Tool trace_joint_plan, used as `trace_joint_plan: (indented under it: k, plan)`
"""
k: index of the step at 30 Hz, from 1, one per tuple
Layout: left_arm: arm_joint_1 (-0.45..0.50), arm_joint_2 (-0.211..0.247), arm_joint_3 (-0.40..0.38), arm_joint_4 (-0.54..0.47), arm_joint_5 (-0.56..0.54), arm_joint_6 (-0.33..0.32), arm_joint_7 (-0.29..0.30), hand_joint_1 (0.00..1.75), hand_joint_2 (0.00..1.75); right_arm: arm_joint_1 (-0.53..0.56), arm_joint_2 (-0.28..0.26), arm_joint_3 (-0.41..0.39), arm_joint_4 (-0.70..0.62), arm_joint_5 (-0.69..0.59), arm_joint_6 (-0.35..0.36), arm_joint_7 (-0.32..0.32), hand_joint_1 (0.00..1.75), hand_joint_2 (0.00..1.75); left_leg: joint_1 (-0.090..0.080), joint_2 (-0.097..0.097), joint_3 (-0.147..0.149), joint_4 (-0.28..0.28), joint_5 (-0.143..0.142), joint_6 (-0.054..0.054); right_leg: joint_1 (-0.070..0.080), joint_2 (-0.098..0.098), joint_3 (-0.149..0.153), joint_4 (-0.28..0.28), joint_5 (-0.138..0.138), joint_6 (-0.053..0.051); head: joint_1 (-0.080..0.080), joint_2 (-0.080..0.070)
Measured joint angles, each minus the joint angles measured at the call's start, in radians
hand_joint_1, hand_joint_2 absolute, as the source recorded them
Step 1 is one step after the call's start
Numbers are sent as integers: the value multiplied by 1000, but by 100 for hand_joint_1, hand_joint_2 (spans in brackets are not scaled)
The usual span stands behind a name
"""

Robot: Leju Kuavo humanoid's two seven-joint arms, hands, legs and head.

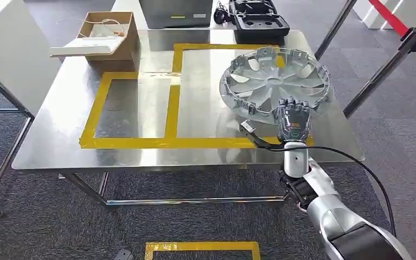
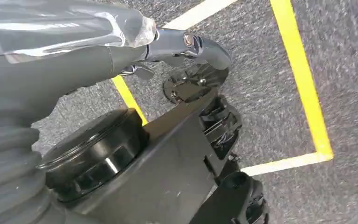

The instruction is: Take the parts from the cabinet and place them on the table.

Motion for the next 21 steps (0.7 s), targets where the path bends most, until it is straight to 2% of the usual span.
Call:
trace_joint_plan:
  k: [12, 13, 21]
  plan:
    - [1, -27, -2, 0, -6, 18, 0, 0, 175, 8, 3, 11, 0, -1, 0, 3, 175, 175, 0, 0, 0, 0, 0, 0, 0, 0, 0, 0, 0, 0, 0, 0]
    - [1, -29, -2, 0, -5, 20, 0, 0, 175, 9, 3, 12, 0, 0, 0, 3, 0, 175, 0, 0, 0, 0, 0, 0, 0, 0, 0, 0, 0, 0, 0, 0]
    - [0, -37, -6, 0, -14, 52, -10, 0, 175, 6, 7, 21, 0, 0, -1, 3, 0, 175, 0, 0, 0, 0, 0, 0, 0, 0, 0, 0, 0, 0, -1, 0]
